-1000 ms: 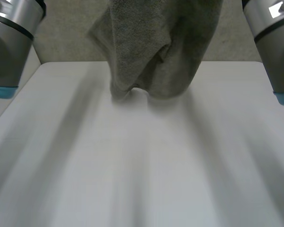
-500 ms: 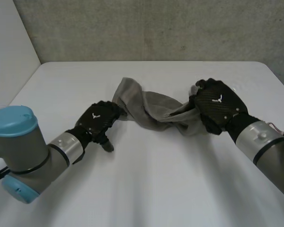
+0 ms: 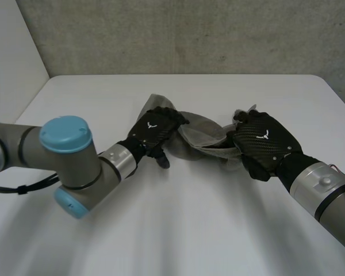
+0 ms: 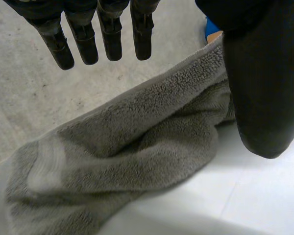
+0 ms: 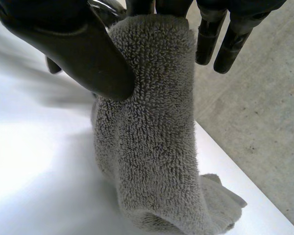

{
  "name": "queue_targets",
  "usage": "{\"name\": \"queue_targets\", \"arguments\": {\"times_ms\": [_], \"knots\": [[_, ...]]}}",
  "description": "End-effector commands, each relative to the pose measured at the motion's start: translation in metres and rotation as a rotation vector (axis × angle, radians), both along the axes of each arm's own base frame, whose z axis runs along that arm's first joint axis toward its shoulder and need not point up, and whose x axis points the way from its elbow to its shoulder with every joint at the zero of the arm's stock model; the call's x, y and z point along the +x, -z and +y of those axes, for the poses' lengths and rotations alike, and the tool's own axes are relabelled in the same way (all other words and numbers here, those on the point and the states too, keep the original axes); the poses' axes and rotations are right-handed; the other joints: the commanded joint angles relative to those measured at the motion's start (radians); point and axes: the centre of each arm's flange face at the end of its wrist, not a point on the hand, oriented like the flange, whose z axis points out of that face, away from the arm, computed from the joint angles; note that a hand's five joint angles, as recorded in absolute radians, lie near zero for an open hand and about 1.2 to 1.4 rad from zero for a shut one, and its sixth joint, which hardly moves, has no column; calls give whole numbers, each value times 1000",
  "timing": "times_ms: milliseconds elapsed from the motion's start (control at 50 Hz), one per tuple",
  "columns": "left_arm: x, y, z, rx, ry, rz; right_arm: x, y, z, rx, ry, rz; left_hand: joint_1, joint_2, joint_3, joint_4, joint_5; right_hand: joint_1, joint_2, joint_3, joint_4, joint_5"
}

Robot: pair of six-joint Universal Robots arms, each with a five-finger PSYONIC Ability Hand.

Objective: Fold the towel.

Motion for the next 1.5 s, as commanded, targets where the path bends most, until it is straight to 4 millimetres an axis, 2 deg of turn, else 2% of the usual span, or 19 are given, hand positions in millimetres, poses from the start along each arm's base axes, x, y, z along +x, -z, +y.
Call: {"name": "queue_targets", "arguments": {"times_ms": [20,140,180,220,320,460,580,720,820,920,1040,1160,1220,1260,1320,1360,1380,1420,1500], "knots": [[-15,12,-15,-11,17,18,5,2,7,7,-26,3,-107,-54,-45,-56,-26,72,81,-33,-53,66],[-24,23,-26,-27,29,22,6,3,9,9,-29,4,-4,49,-45,-56,77,72,81,-33,-53,66],[-25,26,-29,-33,26,25,5,2,9,9,-27,3,166,219,-45,-56,247,72,81,-33,-53,66],[-27,29,-34,-52,18,33,5,1,8,7,-22,3,706,759,-45,-56,786,72,81,-33,-53,66],[-26,24,-42,-93,-1,52,0,-7,9,3,-7,1,1072,1126,-45,-56,1153,72,81,-33,-53,66],[-15,13,-53,-124,-101,52,-9,-20,11,23,20,8,1073,1126,-45,-56,1154,72,81,-33,-53,66],[26,-5,-63,-151,-212,-19,-26,-18,-3,60,98,29,1073,1126,-45,-56,1154,72,81,-33,-53,66],[49,-2,-18,-4,-203,-145,-23,-5,-6,136,88,66,1073,1126,-45,-56,1154,72,81,-33,-53,66],[70,-18,38,167,-177,-232,-18,-11,-4,118,65,69,1073,1126,-45,-56,1154,72,81,-33,-53,66],[79,-26,55,204,-182,-250,-7,-23,-4,71,28,56,1073,1126,-45,-56,1154,72,81,-33,-53,66],[79,-37,40,128,-204,-213,16,-23,-14,53,-29,58,1073,1126,-45,-56,1154,21,29,-33,-53,14],[70,-56,-16,-61,-257,-113,49,-44,-43,-109,-46,2,1073,1126,-45,-56,1154,50,58,-33,-53,44],[61,-81,-44,-179,-281,-45,55,-60,-53,-195,-36,-41,1073,1126,-45,-56,1154,50,58,-33,-53,44],[54,-114,-56,-289,-307,10,58,-104,-68,-378,25,-160,1073,1126,-45,-56,1154,53,61,-33,-53,46],[54,-132,-61,-331,-338,46,52,-154,-68,-548,93,-324,1073,1126,-45,-56,1154,50,58,-33,-53,44],[59,-187,-55,-463,-389,153,46,-175,-66,-622,121,-395,1073,1126,-45,-56,1154,50,58,-33,-53,44],[59,-188,-55,-464,-389,154,42,-189,-62,-670,129,-448,1073,1126,-45,-56,1154,50,58,-33,-53,44],[73,-241,-35,-611,-421,261,39,-194,-57,-692,126,-460,1073,1126,-45,-56,1154,50,58,-33,-53,44],[81,-260,-18,-701,-422,307,37,-181,-51,-636,110,-418,1073,1126,-45,-56,1154,47,55,-33,-53,41]]}}
